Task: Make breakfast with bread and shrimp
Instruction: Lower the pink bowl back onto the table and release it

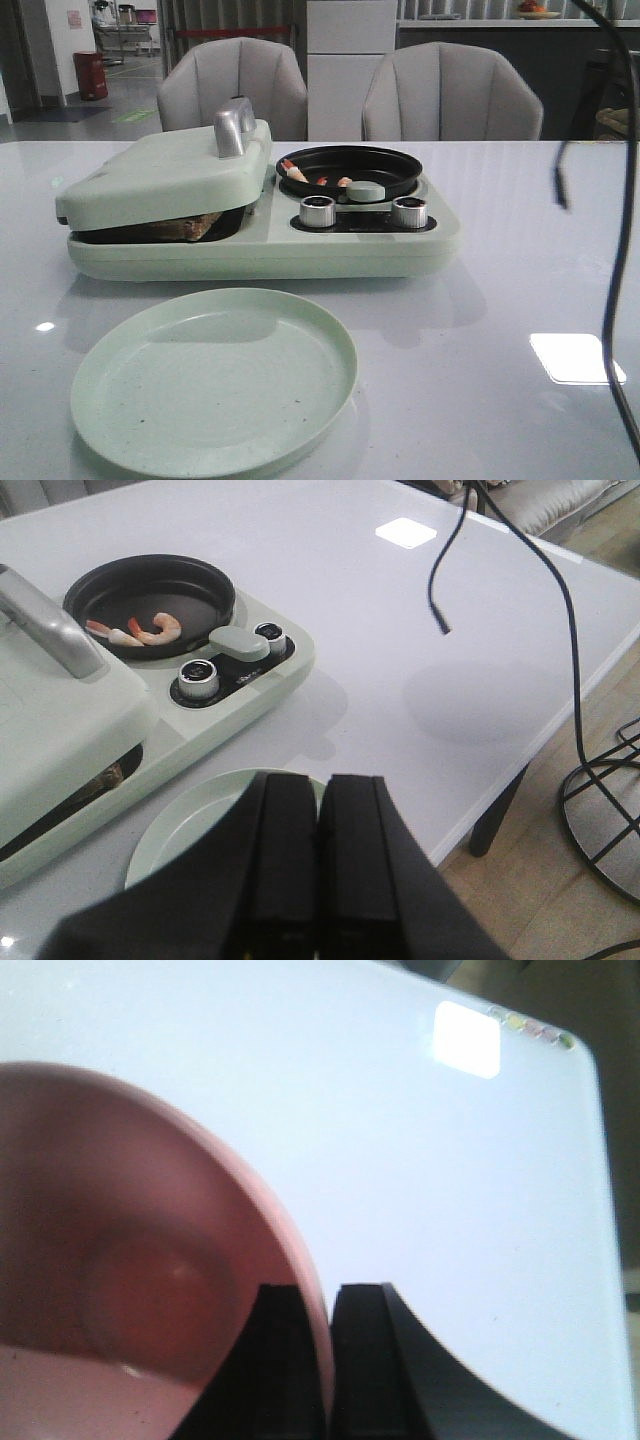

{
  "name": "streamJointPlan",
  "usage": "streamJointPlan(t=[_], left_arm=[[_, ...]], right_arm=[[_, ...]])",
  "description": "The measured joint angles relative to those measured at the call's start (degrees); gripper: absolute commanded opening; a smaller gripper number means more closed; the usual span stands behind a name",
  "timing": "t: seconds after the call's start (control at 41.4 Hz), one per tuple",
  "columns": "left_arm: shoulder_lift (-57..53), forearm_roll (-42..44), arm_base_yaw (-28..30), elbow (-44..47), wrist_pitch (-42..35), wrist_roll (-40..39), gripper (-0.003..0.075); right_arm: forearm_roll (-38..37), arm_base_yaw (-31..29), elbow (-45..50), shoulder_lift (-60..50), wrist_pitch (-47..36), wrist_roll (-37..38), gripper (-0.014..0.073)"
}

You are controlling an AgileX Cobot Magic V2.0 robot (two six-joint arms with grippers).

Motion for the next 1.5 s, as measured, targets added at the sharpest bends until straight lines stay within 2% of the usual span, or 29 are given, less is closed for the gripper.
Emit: streamJointPlan(t=[0.169,0.314,0.411,0.676,0.869,0.966,1.039,1.111,1.208,1.401,1.497], left_arm=[[0.0,0.0,0.0,0.0,0.6,0.0,0.0098],[0.0,0.0,0.0,0.0,1.4,0.0,0.0098],[0.0,0.0,0.0,0.0,1.5,0.0,0.0098],[0.0,0.1,0.0,0.0,1.7,0.0,0.0098],[0.0,0.1,0.0,0.0,2.0,0.0,0.0098],[0.0,0.0,0.0,0.0,2.1,0.0,0.0098],[0.0,0.0,0.0,0.0,2.1,0.0,0.0098],[0.0,0.0,0.0,0.0,2.3,0.0,0.0098],[0.0,0.0,0.0,0.0,2.3,0.0,0.0098],[0.0,0.0,0.0,0.0,2.4,0.0,0.0098],[0.0,0.0,0.0,0.0,2.4,0.0,0.0098]], right_arm=[[9.0,-6.8,19.4,-9.4,-9.6,-0.5,0.0043],[13.7,-12.4,36.7,-17.8,-18.7,-0.6,0.0043],[17.0,-15.8,47.4,-21.7,-21.9,-1.3,0.0043],[27.6,-22.3,65.4,-22.0,-29.0,-8.1,0.0043],[29.2,-23.0,68.7,-17.2,-36.2,-9.5,0.0062],[29.5,-23.0,68.7,-13.6,-38.4,-9.8,0.0113],[29.7,-23.0,68.7,-11.2,-39.3,-9.9,0.0218],[29.8,-23.0,68.6,-9.5,-39.7,-9.9,0.0379],[29.8,-23.0,68.6,-9.1,-40.1,-9.9,0.0487],[29.3,-22.4,68.5,-15.4,-40.3,-10.6,0.0472],[28.7,-19.9,68.5,-20.8,-40.0,-11.5,0.0451]])
